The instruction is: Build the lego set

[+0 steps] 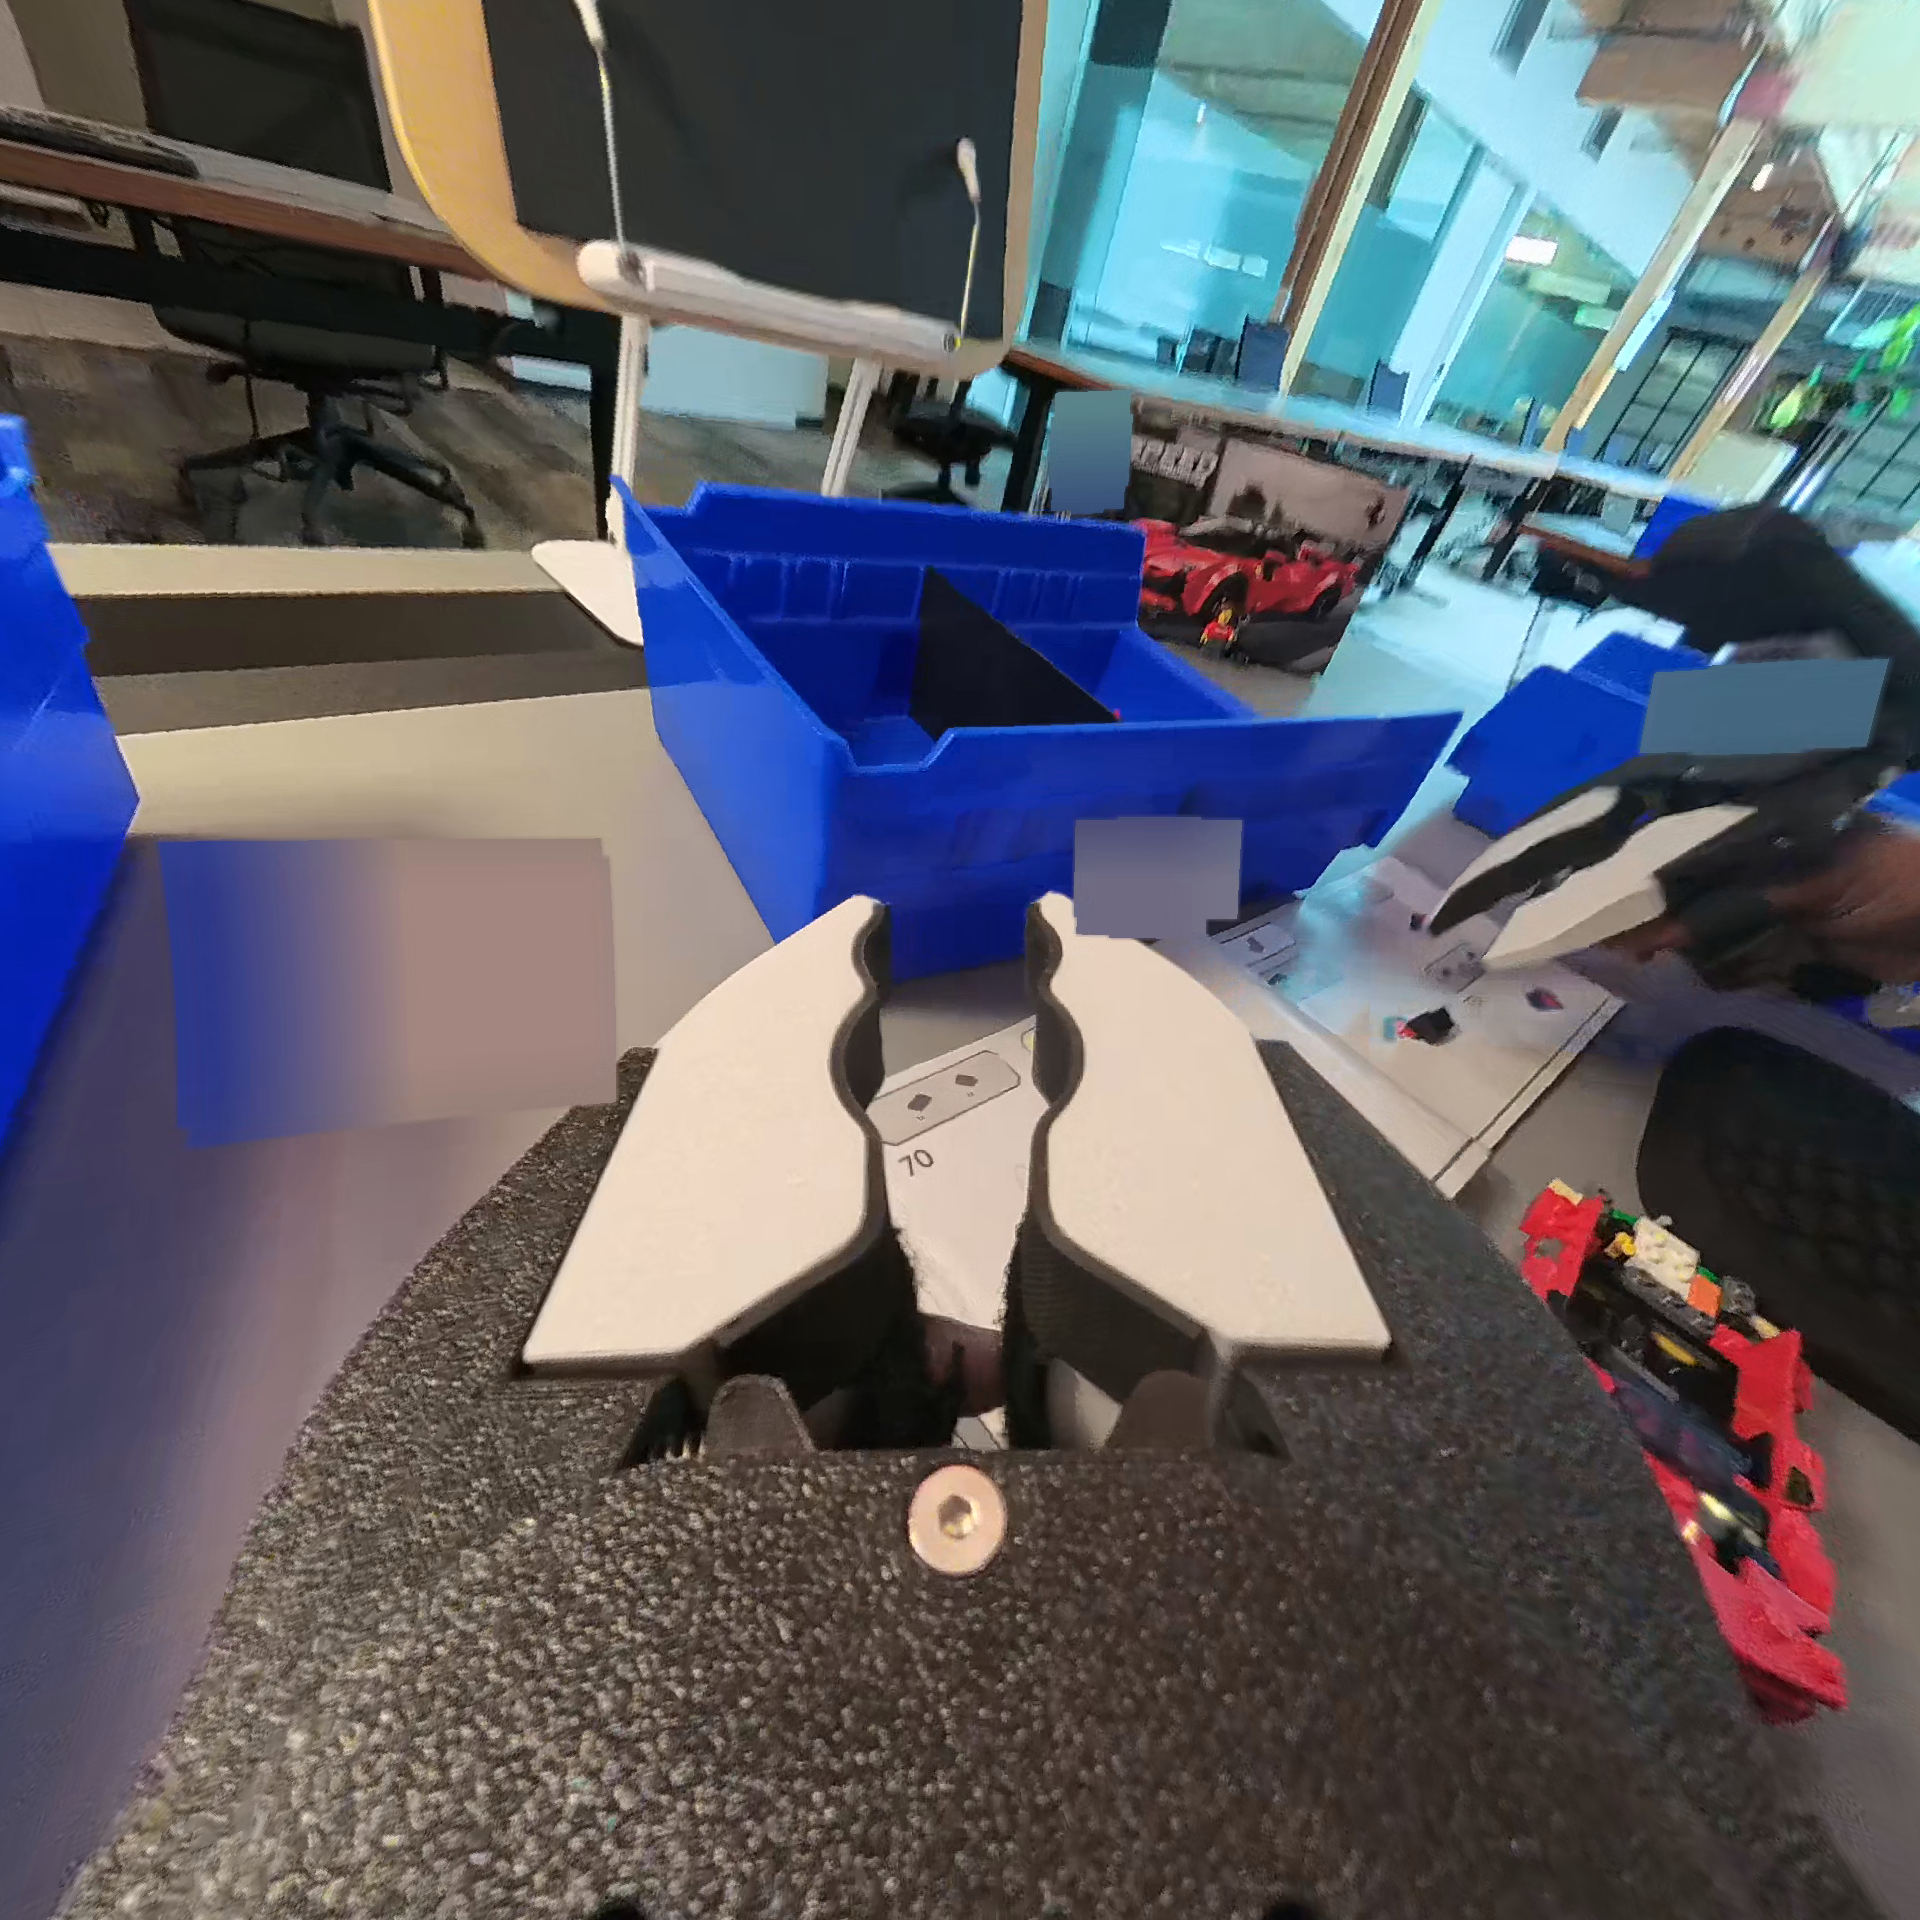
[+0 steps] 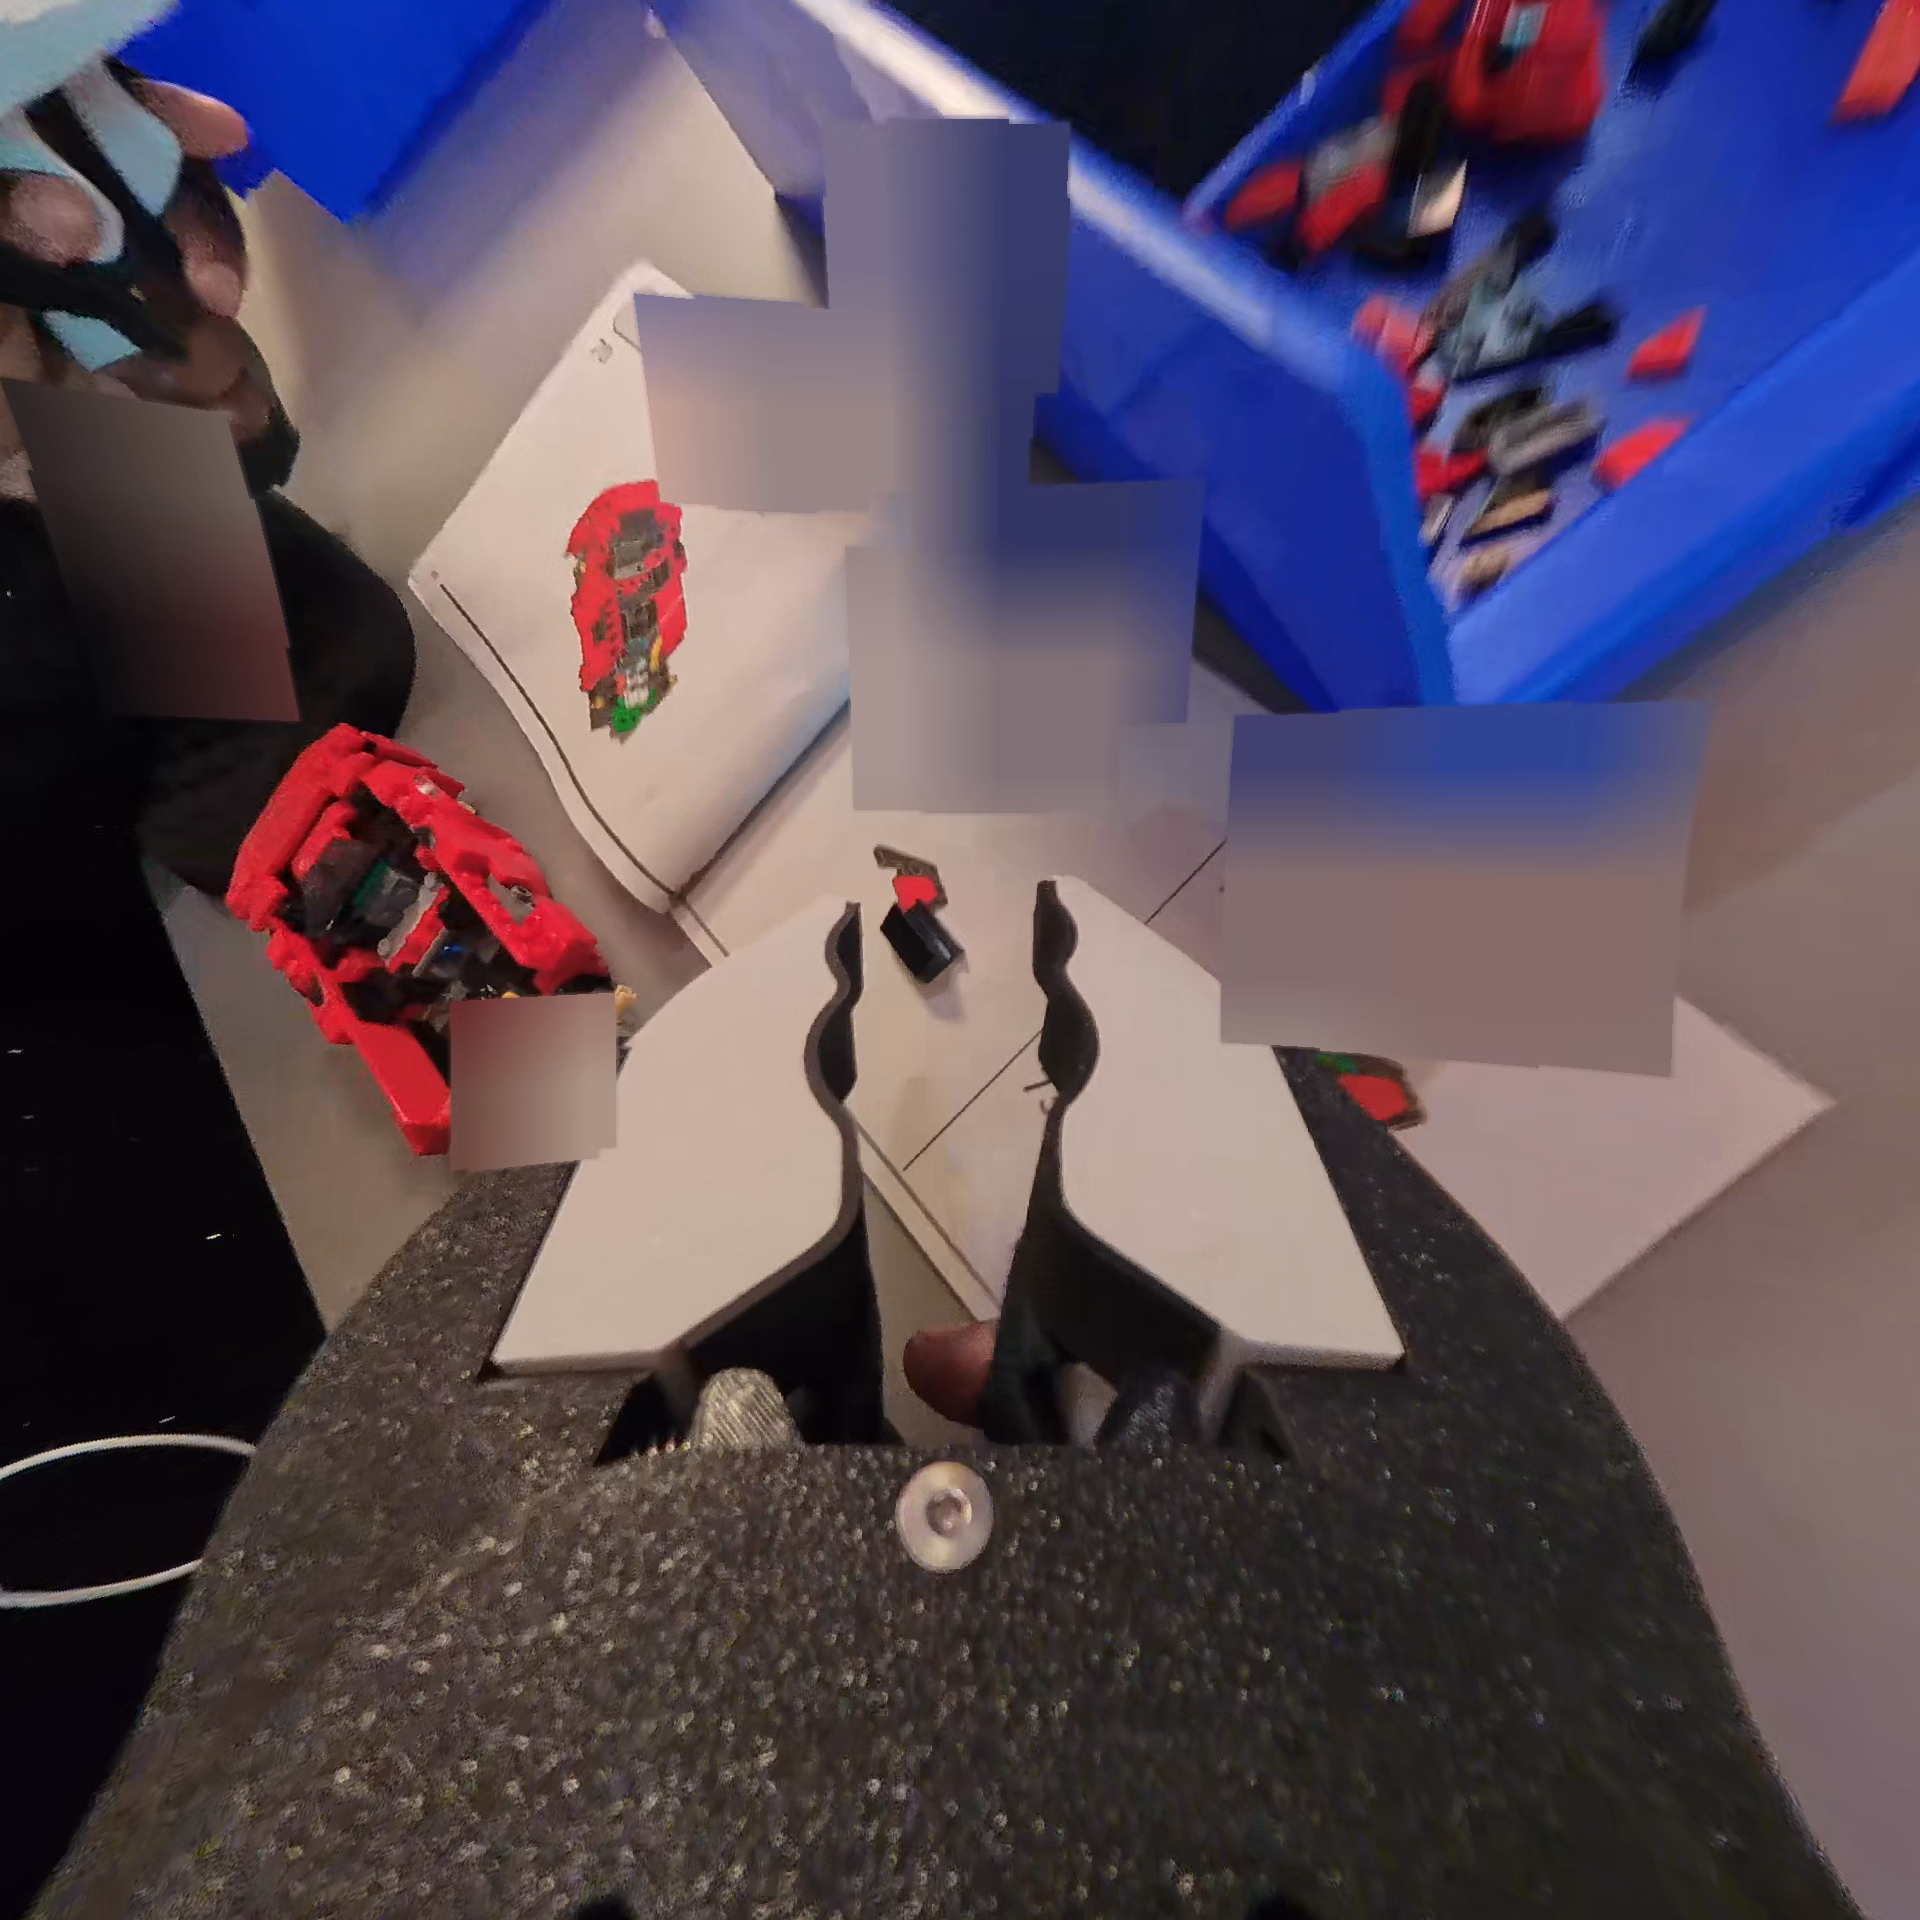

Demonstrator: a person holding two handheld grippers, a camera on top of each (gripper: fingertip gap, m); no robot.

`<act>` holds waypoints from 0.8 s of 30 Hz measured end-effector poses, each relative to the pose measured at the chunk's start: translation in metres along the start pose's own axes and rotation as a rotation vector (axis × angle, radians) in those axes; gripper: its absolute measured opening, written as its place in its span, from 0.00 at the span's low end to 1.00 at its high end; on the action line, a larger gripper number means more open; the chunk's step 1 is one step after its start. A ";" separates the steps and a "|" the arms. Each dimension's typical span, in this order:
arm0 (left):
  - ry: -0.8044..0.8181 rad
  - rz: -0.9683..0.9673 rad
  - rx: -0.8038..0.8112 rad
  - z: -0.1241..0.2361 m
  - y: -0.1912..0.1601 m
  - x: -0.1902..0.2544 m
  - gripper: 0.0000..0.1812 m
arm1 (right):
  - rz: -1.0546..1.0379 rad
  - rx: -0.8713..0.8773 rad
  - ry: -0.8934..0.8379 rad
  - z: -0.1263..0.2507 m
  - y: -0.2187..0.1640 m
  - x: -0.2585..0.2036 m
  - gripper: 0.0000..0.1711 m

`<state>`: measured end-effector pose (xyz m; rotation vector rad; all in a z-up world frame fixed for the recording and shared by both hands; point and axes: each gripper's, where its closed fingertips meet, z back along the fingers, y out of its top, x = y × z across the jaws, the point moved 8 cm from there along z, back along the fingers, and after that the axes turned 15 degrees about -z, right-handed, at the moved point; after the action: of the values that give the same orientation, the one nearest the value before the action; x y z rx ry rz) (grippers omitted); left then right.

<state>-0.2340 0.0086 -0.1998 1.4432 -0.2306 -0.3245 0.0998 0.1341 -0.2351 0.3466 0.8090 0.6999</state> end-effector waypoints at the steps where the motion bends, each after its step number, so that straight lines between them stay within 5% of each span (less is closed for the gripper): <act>1: -0.002 -0.018 -0.042 -0.006 0.003 0.000 0.15 | 0.044 0.045 -0.018 0.006 0.005 -0.003 0.18; 5: -0.041 -0.055 -0.187 -0.042 0.012 -0.012 0.25 | 0.352 0.229 -0.225 0.033 0.041 -0.013 0.22; 8: -0.113 -0.033 -0.268 -0.071 0.012 -0.016 0.36 | 0.484 0.186 -0.296 0.032 0.068 -0.025 0.30; 10: -0.098 -0.068 -0.313 -0.084 0.011 -0.017 0.41 | 0.574 0.075 -0.350 0.029 0.075 -0.035 0.23; 14: -0.125 -0.088 -0.347 -0.098 0.008 -0.012 0.40 | 0.761 0.145 -0.389 0.020 0.095 -0.052 0.25; 16: -0.122 -0.096 -0.366 -0.104 0.006 -0.010 0.41 | 0.801 0.037 -0.494 0.009 0.103 -0.041 0.25; 21: -0.128 -0.103 -0.365 -0.117 0.008 -0.002 0.39 | 0.814 -0.119 -0.542 -0.006 0.100 -0.015 0.08; 24: -0.167 -0.143 -0.359 -0.132 0.009 0.011 0.40 | 0.738 -0.116 -0.628 0.002 0.099 0.001 0.08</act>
<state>-0.1769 0.1279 -0.2065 1.0805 -0.1930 -0.5742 0.0589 0.2061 -0.1812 0.7287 0.0149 1.2320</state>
